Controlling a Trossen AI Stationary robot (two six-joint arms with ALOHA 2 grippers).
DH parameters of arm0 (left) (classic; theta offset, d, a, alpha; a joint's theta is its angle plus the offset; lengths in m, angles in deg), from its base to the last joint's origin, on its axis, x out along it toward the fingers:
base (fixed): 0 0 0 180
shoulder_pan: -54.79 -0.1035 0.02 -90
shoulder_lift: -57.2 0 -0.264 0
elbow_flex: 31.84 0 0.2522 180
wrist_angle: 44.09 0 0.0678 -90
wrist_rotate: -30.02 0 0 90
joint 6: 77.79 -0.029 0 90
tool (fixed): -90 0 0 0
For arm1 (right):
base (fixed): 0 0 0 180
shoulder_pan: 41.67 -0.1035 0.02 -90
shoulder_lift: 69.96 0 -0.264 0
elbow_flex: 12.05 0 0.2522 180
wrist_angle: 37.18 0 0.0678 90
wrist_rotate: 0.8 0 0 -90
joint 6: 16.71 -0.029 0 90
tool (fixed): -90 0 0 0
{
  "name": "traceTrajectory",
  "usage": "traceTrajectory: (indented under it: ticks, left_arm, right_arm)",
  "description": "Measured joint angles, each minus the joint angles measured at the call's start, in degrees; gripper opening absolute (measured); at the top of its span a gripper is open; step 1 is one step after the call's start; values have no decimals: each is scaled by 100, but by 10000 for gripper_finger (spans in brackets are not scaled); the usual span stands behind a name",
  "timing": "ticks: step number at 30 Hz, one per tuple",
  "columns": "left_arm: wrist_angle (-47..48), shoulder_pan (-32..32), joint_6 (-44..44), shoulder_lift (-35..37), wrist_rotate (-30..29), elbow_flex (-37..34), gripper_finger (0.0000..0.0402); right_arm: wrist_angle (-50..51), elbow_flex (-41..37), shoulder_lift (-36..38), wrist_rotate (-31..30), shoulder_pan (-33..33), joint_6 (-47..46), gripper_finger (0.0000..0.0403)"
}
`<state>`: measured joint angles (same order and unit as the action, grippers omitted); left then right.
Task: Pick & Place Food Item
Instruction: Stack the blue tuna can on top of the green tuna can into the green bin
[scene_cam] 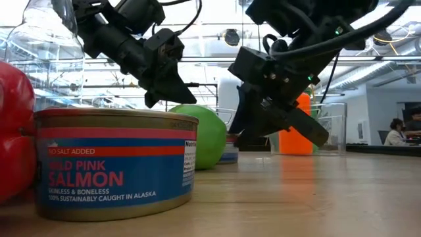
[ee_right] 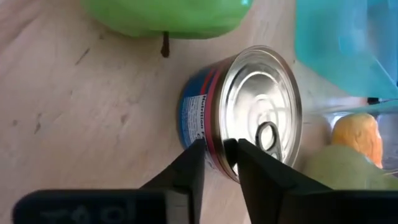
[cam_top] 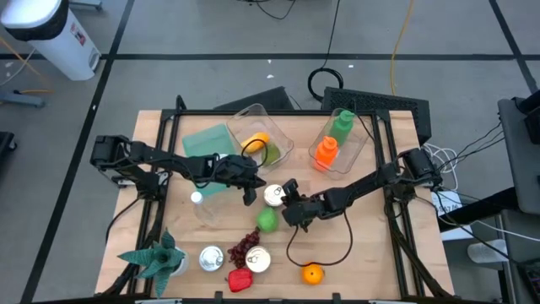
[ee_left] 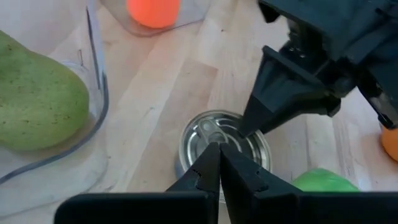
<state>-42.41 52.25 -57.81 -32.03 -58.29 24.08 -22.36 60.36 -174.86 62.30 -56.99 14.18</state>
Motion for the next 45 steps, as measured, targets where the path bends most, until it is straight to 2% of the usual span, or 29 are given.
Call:
traceTrajectory:
  ticks: [7, 13, 17, 21, 32, 36, 39, 45]
  left_arm:
    - [0, 129, -313, -2, 2, 0, 21]
    - [-2, 279, -966, -4, -15, 0, 21]
    - [-1, 432, -1572, -4, -318, 0, 21]
    - [-12, 562, -1715, -4, -463, 0, 21]
    - [-1, 771, -3002, -7, -504, 0, 22]
    - [-50, 769, -3149, -7, -1075, 0, 25]
    - [-96, 769, -3204, -7, -1442, 0, 44]
    - [-96, 773, -3522, -52, -1478, 0, 128]
  right_arm:
    - [73, 17, 15, 250, 374, -343, 7]
    - [88, 18, 70, 813, 636, -715, 2]
    - [149, 4, 235, 1138, 692, -915, 1]
    - [248, -13, 425, 1470, 711, -1077, 0]
    - [262, -17, 580, 1531, 823, -1269, 0]
    - [255, -15, 605, 1548, 904, -1456, 0]
    - [275, -15, 648, 1574, 953, -1563, 0]
    - [363, -9, 839, 1829, 1032, -1724, 0]
